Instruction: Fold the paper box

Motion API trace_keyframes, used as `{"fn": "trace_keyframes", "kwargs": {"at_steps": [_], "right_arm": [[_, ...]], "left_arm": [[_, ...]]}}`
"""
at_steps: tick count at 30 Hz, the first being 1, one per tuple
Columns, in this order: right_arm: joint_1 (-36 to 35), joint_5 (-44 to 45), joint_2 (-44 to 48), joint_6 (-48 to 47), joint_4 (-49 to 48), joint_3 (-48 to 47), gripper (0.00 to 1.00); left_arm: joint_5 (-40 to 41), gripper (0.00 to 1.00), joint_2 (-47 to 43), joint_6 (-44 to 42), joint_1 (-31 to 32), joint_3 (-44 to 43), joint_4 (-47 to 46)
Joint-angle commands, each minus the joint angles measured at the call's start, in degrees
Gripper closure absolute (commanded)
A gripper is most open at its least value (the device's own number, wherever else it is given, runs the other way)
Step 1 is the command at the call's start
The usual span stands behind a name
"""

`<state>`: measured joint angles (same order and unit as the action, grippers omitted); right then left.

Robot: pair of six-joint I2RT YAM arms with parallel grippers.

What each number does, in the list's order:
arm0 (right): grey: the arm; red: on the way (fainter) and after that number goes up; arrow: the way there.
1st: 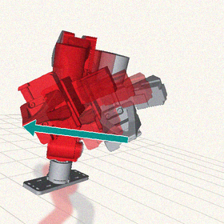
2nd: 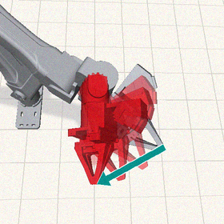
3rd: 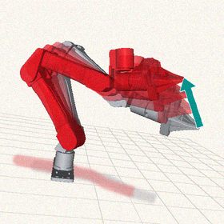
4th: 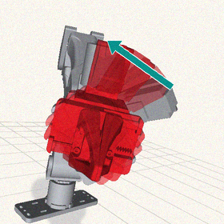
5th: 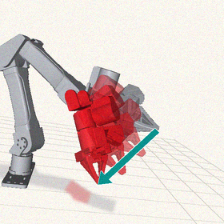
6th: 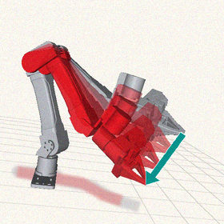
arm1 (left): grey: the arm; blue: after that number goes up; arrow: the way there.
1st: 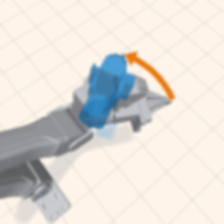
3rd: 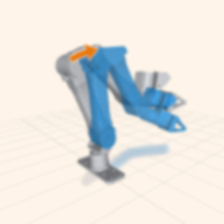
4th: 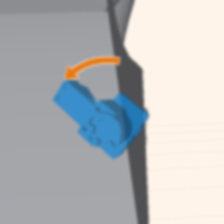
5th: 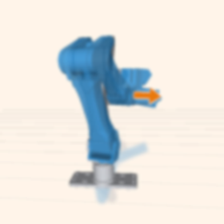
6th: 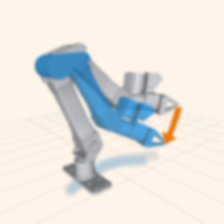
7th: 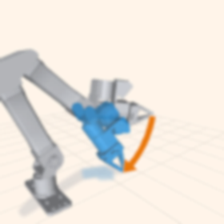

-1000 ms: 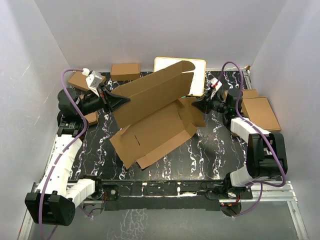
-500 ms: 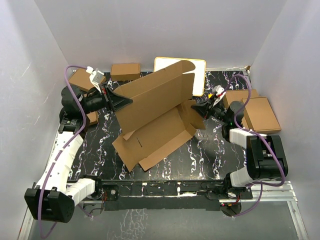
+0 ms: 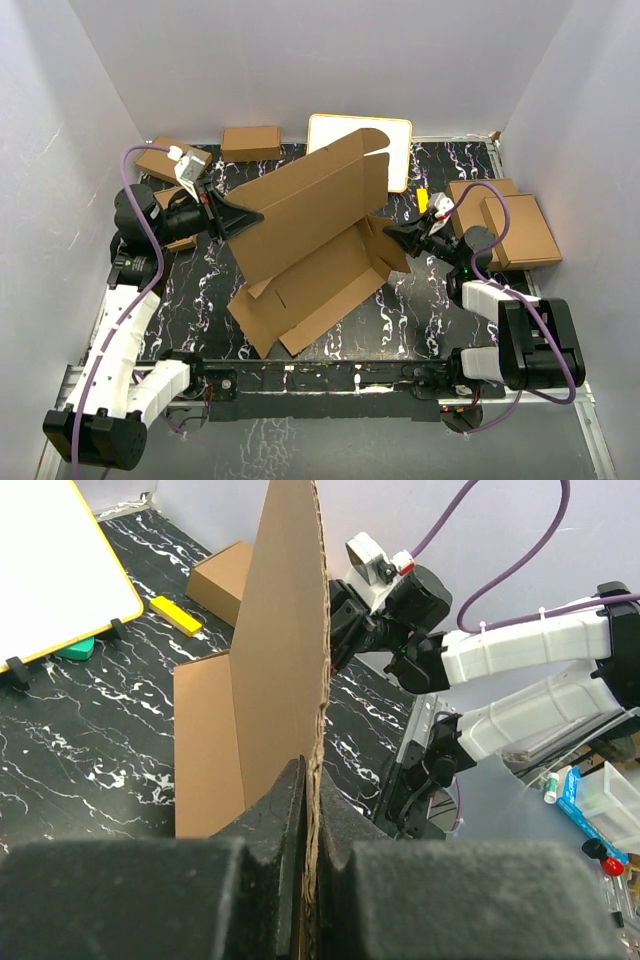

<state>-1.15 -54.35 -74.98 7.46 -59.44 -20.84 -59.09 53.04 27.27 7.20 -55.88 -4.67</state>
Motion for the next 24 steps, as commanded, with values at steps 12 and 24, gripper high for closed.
{"fn": "trace_keyframes", "kwargs": {"at_steps": [12, 24], "right_arm": [[-0.7, 1.5, 7.5, -33.7, 49.8, -11.1, 0.82], [-0.7, 3.3, 9.1, -37.9, 61.5, -15.7, 0.92]], "left_arm": [[-1.1, 1.0, -4.4, 1.3, 1.3, 2.7, 0.2], [-0.3, 1.0, -2.9, 0.8, 1.8, -1.1, -0.1]]}}
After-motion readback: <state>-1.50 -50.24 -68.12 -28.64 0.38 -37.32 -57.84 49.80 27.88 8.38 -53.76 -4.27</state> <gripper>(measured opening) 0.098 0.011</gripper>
